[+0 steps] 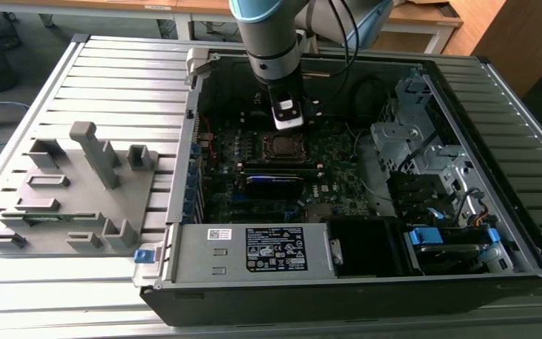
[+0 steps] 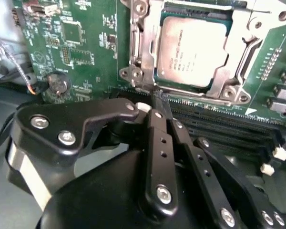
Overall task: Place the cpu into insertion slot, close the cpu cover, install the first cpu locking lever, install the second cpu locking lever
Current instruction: 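Install the first cpu locking lever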
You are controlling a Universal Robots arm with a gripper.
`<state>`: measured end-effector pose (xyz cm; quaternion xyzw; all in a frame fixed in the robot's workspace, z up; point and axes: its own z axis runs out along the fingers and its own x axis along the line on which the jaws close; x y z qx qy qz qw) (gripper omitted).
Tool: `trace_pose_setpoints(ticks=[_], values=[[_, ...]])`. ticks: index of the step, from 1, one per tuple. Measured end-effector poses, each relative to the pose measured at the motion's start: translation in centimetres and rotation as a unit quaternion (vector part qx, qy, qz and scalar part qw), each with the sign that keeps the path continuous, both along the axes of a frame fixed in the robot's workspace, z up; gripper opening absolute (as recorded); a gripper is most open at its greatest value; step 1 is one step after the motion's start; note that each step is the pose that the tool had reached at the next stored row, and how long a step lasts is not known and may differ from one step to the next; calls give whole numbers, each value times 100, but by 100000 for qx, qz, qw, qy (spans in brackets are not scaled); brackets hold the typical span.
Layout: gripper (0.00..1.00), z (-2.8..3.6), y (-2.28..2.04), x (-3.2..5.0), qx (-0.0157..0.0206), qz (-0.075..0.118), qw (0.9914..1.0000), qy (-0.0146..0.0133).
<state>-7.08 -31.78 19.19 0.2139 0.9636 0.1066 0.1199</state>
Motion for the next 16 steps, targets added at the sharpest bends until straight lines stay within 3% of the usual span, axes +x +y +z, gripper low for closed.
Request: trace_pose_setpoints(ticks=[10, 15, 16], values=[[11, 266, 0, 0, 19, 5, 100000, 7], [11, 279, 0, 0, 23, 6, 100000, 6], [11, 279, 0, 1, 25, 10, 100000, 114]])
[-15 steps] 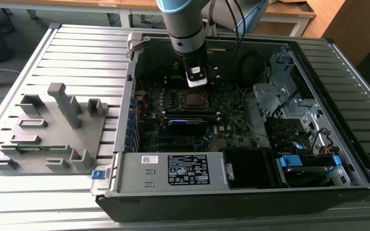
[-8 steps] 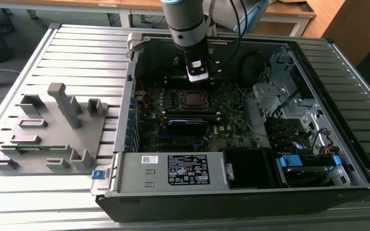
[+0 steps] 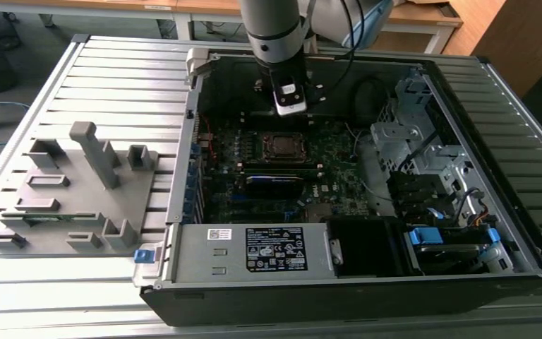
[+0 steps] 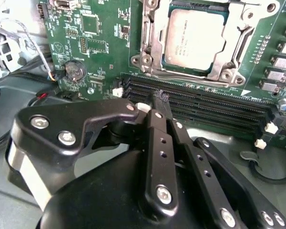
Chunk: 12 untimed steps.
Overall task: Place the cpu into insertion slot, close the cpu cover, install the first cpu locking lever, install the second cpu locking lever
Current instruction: 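Install the first cpu locking lever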
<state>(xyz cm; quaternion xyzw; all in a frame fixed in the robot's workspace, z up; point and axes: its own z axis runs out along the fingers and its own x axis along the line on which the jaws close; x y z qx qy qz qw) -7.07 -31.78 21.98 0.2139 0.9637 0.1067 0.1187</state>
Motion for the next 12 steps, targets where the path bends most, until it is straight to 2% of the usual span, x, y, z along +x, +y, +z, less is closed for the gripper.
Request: trace_pose_setpoints(ticks=[1, 3, 5, 7, 9, 11, 12], values=[[11, 0, 0, 2, -15, 2, 99999, 428], [11, -3, 0, 4, -42, -9, 99984, 1792], [11, -8, 0, 10, -102, -7, 99939, 3501], [11, -13, 0, 15, -166, -7, 99858, 5332], [11, -16, 0, 19, -253, -4, 99745, 7127], [11, -19, 0, 21, -406, -18, 99611, 8806], [11, -20, 0, 22, -467, -18, 99580, 9145]])
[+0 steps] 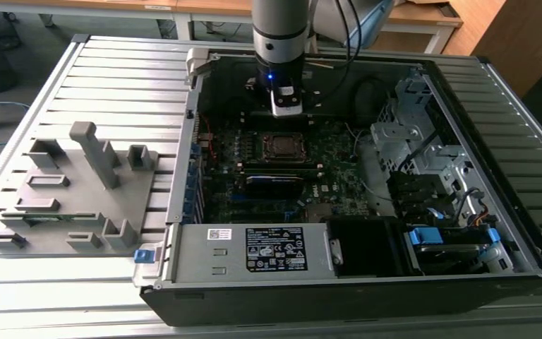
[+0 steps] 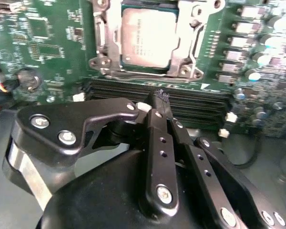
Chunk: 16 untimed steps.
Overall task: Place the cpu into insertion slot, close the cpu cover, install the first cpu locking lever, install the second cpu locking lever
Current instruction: 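Install the first cpu locking lever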
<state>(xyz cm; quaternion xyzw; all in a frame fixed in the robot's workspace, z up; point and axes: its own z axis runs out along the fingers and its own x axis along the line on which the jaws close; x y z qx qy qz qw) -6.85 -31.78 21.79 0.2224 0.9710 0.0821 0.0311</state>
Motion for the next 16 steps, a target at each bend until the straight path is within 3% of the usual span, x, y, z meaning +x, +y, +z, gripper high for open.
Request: trace_pose_setpoints(ticks=[4, 8, 13, 16], values=[[11, 0, 0, 0, -93, -2, 99998, 592], [11, -1, 0, 44, -221, 274, 99998, 599], [11, -3, 0, 62, -1065, 1594, 99980, 608], [11, -3, -2, 65, -1809, 2297, 99955, 612]])
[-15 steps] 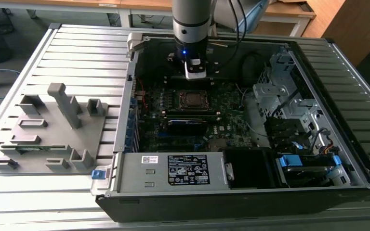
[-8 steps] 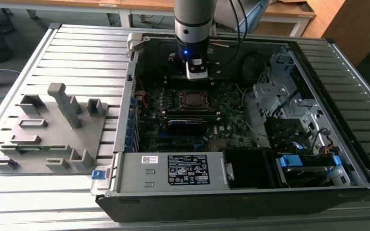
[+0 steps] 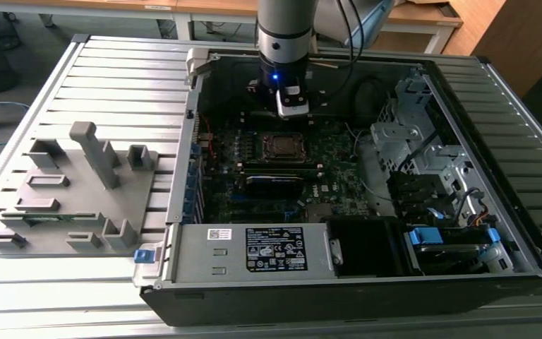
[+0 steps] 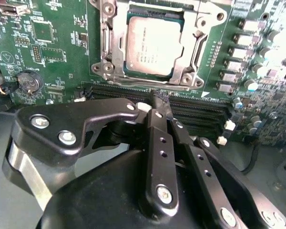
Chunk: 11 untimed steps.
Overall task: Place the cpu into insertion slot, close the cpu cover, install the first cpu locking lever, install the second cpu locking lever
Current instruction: 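Install the first cpu locking lever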
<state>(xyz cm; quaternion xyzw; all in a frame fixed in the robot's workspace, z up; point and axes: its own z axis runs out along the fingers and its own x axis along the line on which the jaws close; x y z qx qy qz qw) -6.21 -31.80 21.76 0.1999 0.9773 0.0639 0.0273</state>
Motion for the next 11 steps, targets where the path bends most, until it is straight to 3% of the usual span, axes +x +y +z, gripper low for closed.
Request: trace_pose_setpoints(ticks=[11], values=[[11, 0, -35, 0, -3625, 1477, 99923, 9]])
